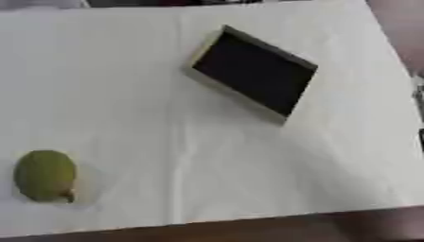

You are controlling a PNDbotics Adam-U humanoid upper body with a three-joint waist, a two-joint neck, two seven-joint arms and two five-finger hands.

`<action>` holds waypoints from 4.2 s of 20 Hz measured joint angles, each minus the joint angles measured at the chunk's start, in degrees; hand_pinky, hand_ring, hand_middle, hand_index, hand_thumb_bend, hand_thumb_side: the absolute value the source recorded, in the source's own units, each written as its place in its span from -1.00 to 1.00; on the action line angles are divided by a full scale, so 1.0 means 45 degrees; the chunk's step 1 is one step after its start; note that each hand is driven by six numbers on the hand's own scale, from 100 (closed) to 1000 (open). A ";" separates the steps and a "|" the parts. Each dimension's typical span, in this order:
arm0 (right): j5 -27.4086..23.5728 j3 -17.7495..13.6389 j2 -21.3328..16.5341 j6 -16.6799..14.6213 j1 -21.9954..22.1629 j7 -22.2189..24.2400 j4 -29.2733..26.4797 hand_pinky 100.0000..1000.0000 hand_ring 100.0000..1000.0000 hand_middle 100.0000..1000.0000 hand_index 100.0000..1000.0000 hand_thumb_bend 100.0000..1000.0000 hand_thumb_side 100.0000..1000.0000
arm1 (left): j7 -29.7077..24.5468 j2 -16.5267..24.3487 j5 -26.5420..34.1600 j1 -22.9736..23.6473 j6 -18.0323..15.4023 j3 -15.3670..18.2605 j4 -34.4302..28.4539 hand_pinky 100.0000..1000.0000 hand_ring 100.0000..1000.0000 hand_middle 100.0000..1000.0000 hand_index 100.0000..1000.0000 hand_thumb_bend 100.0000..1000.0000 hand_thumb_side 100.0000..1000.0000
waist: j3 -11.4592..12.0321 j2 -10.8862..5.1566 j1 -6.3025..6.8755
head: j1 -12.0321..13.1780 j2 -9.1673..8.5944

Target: Pick up objects on the table and place them in the box.

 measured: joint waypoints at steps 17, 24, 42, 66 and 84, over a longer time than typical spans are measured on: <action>0.0080 -0.0002 -0.0004 0.0025 0.0002 -0.0033 0.0000 0.63 0.33 0.19 0.39 -1.00 0.14 | -0.0227 -0.0233 0.0231 0.0001 -0.0108 0.0089 0.0000 0.43 0.48 0.43 0.68 -1.00 -0.19 | 0.0048 0.0114 -0.0074 | -0.0133 -0.0151; 0.0085 -0.0002 -0.0005 0.0028 0.0006 -0.0043 0.0000 0.63 0.33 0.19 0.39 -1.00 0.14 | -0.0592 -0.0230 0.0323 -0.0112 -0.0056 0.0060 0.0000 0.44 0.49 0.44 0.69 -1.00 -0.10 | 0.0066 0.0114 -0.0075 | -0.0550 -0.0151; 0.0091 -0.0001 -0.0071 0.0039 0.0035 -0.0033 0.0000 0.63 0.33 0.19 0.39 -1.00 0.13 | -0.2890 0.1230 -0.3509 0.0225 -0.0354 -0.1175 -0.0003 0.64 0.64 0.61 0.84 -0.84 -0.16 | 0.0196 -0.0009 0.0038 | -0.0434 0.0146; 0.0115 -0.0001 -0.0175 0.0118 0.0134 -0.0045 0.0000 0.63 0.34 0.19 0.39 -1.00 0.13 | -0.7639 0.1583 -0.5020 0.0488 -0.0521 -0.1396 -0.0005 1.00 0.98 0.86 0.89 -0.11 -0.44 | 0.0253 -0.0091 0.0095 | -0.0421 0.0340; 0.0128 0.0008 -0.0181 0.0166 0.0182 -0.0021 0.0000 0.64 0.34 0.18 0.39 -1.00 0.15 | -0.7705 0.1548 -0.4747 -0.0421 0.2116 -0.1355 0.0658 0.80 0.78 0.66 0.90 -0.24 -1.00 | 0.0050 -0.0081 -0.0018 | -0.0262 0.0291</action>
